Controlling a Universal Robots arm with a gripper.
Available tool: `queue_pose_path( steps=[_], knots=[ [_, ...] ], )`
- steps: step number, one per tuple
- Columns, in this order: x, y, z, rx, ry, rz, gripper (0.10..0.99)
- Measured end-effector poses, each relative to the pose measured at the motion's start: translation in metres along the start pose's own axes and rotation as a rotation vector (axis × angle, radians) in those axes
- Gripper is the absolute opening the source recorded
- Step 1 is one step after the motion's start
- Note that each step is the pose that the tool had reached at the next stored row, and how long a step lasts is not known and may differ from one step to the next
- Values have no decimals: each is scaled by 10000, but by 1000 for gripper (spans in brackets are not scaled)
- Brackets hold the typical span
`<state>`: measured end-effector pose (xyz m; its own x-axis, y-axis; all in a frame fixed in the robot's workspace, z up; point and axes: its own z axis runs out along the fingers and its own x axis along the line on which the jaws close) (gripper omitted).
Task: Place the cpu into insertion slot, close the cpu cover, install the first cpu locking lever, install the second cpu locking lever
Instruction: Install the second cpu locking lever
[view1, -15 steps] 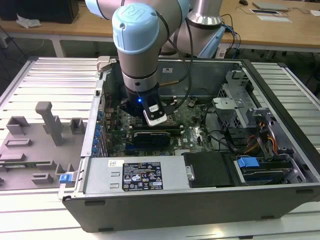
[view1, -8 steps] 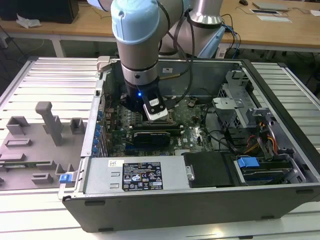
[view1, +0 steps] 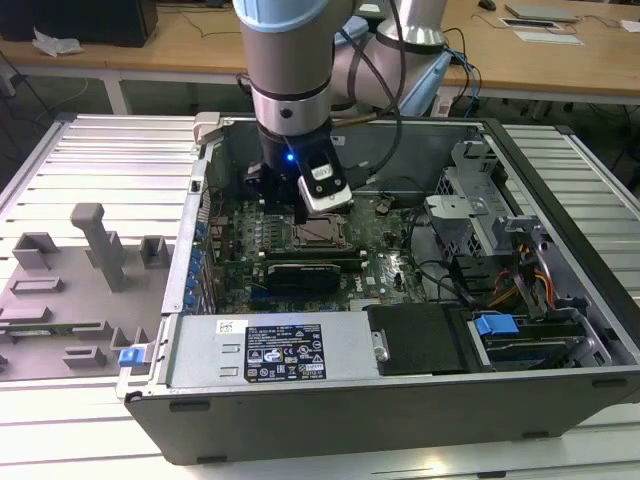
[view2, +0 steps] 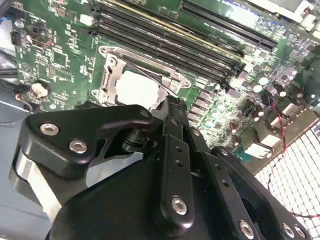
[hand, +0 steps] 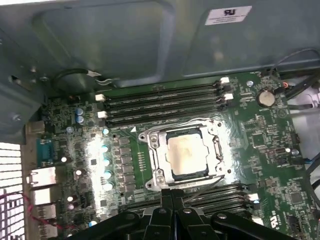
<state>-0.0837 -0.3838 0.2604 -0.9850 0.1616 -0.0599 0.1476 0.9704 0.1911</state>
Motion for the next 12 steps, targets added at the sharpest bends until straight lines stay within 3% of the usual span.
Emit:
queue_pose_path(
  steps=[5, 12],
  knots=[
    [-60, -82, 109, 10, 23, 65, 106],
    [-64, -102, 217, -14, 77, 79, 106]
  ],
)
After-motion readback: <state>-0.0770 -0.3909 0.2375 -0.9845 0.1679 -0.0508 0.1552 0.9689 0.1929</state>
